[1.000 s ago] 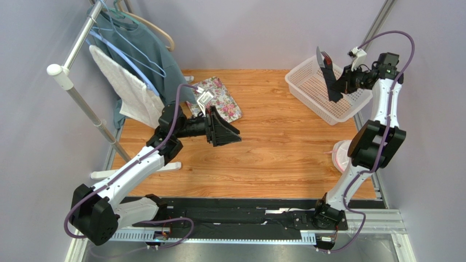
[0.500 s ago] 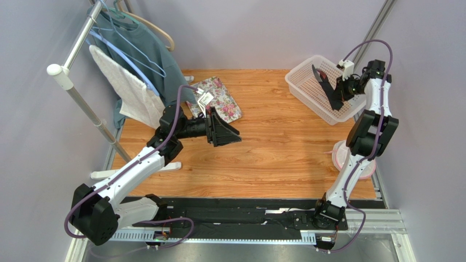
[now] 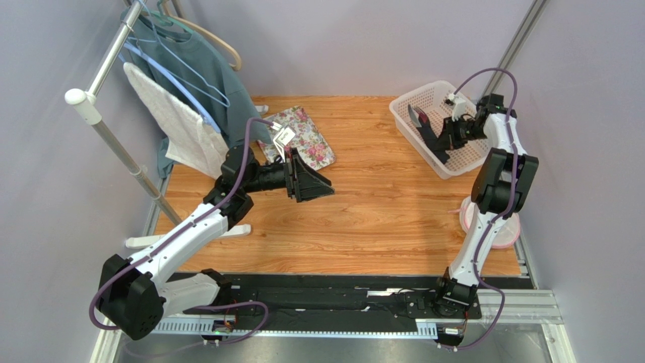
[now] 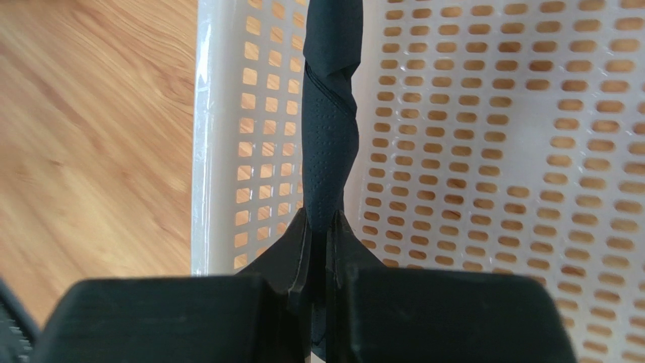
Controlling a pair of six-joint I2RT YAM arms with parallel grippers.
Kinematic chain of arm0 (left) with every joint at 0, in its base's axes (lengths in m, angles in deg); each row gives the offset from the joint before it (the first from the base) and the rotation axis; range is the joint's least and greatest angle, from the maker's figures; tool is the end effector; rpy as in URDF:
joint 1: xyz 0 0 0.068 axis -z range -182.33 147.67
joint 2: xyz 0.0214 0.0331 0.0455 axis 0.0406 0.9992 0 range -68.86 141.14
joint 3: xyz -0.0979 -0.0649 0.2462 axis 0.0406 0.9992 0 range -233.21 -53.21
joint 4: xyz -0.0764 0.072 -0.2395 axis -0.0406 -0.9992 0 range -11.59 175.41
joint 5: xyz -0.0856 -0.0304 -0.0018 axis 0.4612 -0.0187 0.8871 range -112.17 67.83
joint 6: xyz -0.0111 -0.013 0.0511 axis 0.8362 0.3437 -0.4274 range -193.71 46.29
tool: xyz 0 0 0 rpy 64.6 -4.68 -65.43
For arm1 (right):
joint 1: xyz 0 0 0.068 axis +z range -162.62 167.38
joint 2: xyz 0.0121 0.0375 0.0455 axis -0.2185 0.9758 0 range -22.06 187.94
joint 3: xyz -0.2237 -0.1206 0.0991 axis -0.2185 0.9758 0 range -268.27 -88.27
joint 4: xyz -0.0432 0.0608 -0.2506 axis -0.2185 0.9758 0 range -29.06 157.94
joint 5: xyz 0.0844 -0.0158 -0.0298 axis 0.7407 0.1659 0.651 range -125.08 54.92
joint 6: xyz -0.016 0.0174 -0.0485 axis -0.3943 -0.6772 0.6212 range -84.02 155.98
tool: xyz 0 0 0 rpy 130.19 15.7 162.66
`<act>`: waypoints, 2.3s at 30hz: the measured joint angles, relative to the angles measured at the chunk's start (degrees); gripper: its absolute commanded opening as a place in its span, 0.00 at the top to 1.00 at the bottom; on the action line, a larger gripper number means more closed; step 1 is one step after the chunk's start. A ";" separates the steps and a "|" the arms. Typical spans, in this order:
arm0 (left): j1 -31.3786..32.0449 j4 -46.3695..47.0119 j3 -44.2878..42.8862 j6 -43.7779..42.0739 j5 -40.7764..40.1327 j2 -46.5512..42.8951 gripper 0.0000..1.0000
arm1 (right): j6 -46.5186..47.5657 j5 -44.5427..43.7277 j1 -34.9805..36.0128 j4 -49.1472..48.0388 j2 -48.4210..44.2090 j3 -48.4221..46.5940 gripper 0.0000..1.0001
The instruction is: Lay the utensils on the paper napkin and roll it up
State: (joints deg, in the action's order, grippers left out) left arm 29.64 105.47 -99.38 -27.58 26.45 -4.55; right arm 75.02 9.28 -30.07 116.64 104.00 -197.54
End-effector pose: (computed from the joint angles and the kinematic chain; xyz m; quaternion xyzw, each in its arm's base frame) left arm 0.2019 -0.1573 0.3354 0.2156 0.6653 -0.6349 0.3284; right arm 0.4436 -0.1133 0.2187 -0.2279 0.8882 0.2619 0.3008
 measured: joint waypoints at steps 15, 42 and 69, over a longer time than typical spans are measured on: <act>0.00 0.28 0.00 0.24 -0.52 0.87 0.30 | -12.96 6.62 2.01 -2.89 5.70 -1.84 1.00; -0.09 0.72 0.44 1.88 -0.98 1.73 0.30 | -21.92 4.59 2.40 4.81 20.24 -21.05 1.00; -0.61 0.70 0.52 3.48 -1.16 2.64 0.30 | -32.15 -12.26 5.27 3.06 16.04 -16.37 0.44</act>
State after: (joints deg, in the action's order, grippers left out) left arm 29.03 106.17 -98.86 -24.11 25.29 -1.90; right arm 42.87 -2.98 -24.81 119.70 120.05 -213.91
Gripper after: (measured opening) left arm 0.700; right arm 0.509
